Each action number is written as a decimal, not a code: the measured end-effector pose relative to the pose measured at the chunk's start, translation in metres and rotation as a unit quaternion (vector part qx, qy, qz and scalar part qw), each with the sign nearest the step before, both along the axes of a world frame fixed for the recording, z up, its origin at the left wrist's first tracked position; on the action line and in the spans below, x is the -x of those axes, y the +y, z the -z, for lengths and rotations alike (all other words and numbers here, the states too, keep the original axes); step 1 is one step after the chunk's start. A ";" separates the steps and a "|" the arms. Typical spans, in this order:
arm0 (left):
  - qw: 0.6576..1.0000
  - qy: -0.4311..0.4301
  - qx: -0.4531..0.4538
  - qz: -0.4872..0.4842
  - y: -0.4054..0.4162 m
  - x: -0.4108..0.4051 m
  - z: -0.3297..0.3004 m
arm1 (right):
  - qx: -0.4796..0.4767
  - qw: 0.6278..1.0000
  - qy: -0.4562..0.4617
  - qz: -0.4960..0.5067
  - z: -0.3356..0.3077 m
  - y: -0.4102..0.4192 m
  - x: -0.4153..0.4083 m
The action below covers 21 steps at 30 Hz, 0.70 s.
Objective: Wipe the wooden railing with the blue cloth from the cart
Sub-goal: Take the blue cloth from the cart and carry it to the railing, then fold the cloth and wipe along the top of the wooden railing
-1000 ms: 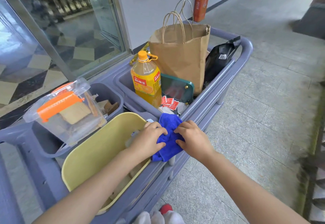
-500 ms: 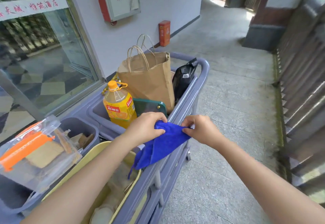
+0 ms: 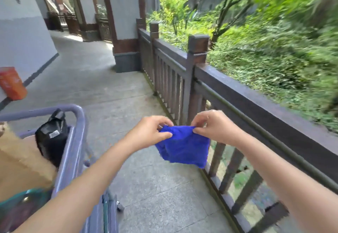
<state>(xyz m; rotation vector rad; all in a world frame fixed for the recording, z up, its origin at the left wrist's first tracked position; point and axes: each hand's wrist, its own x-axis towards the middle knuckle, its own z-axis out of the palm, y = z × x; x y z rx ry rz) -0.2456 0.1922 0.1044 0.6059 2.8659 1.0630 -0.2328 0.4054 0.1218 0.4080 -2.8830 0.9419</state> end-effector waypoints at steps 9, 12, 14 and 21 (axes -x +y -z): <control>0.966 0.027 -0.006 0.256 0.217 0.010 -0.016 | -0.026 0.966 0.030 0.257 -0.011 0.183 -0.092; 0.945 0.039 -0.015 0.323 0.275 0.002 -0.016 | -0.023 0.948 0.048 0.315 -0.009 0.228 -0.122; 0.931 0.047 -0.008 0.362 0.306 -0.005 -0.012 | -0.013 0.935 0.050 0.351 -0.003 0.248 -0.142; 0.863 0.079 0.024 0.499 0.402 -0.022 -0.009 | -0.002 0.880 0.015 0.474 -0.003 0.295 -0.203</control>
